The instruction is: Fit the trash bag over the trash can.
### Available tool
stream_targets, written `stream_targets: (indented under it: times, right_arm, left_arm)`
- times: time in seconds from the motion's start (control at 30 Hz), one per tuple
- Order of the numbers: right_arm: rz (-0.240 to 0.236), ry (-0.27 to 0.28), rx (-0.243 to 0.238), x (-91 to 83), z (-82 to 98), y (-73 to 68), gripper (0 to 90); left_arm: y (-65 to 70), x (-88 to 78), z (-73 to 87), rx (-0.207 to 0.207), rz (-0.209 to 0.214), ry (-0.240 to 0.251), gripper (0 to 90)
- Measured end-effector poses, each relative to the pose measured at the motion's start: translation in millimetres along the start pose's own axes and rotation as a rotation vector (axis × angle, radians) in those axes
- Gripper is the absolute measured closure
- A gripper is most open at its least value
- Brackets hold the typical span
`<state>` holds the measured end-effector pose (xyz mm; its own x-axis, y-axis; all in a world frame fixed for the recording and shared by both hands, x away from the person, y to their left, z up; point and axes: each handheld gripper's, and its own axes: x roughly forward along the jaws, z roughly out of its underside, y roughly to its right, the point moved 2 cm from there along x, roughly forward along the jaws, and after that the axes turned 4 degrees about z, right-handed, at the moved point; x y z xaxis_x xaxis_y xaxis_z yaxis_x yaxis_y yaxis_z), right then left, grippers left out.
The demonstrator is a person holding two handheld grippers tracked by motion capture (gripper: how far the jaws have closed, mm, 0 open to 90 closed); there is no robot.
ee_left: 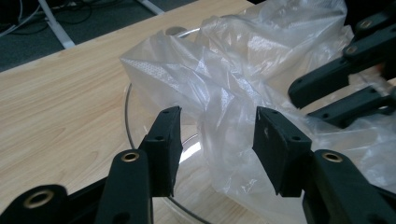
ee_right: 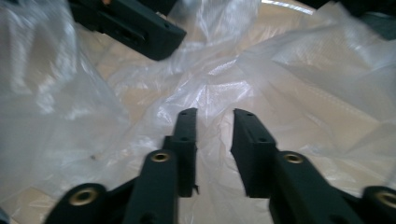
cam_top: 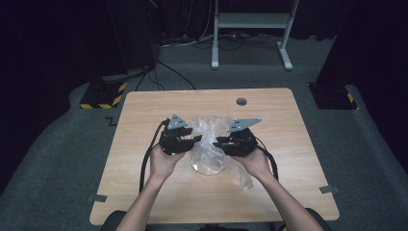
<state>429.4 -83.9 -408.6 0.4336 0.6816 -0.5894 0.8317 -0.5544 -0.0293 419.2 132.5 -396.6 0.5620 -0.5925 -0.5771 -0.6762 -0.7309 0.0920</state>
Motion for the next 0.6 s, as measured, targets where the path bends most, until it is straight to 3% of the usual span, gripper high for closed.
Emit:
stream_targets:
  times: [0.17,0.23,0.27,0.3,0.33,0.47,0.53,0.57,0.6]
  right_arm:
    - [0.018,0.047,0.001,-15.8,0.5,-1.1,62.5]
    - [0.041,0.098,0.003,-31.2,0.2,-2.4,61.6]
    - [0.041,0.098,0.003,-31.2,0.2,-2.4,61.6]
    - [0.069,0.132,0.004,-40.6,0.3,-2.4,61.0]
    - [0.069,0.132,0.004,-40.6,0.3,-2.4,61.0]
    - [0.144,0.173,0.034,-54.8,2.8,3.8,58.5]
    - [0.194,0.184,0.064,-60.6,4.8,9.7,55.3]
    - [0.242,0.191,0.092,-64.5,7.5,16.7,51.7]
    - [0.249,0.187,0.103,-64.6,8.6,18.9,51.0]
  left_arm:
    - [-2.5,6.2,0.1,0.010,-0.011,-0.029,54.7]
    - [-5.5,9.7,0.1,0.007,-0.013,-0.042,55.7]
    - [-5.5,9.7,0.1,0.007,-0.013,-0.042,56.5]
    - [-6.4,10.6,-0.1,0.010,-0.015,-0.044,56.9]
    - [-6.2,11.9,-0.2,0.005,-0.010,-0.045,56.9]
    - [-5.8,14.4,-1.1,0.022,-0.028,-0.061,57.7]
    - [-6.3,15.0,-1.3,0.020,-0.028,-0.065,58.0]
    - [-6.2,15.7,-1.3,0.018,-0.024,-0.063,58.1]
    - [-6.2,16.0,-1.3,0.018,-0.024,-0.064,58.1]
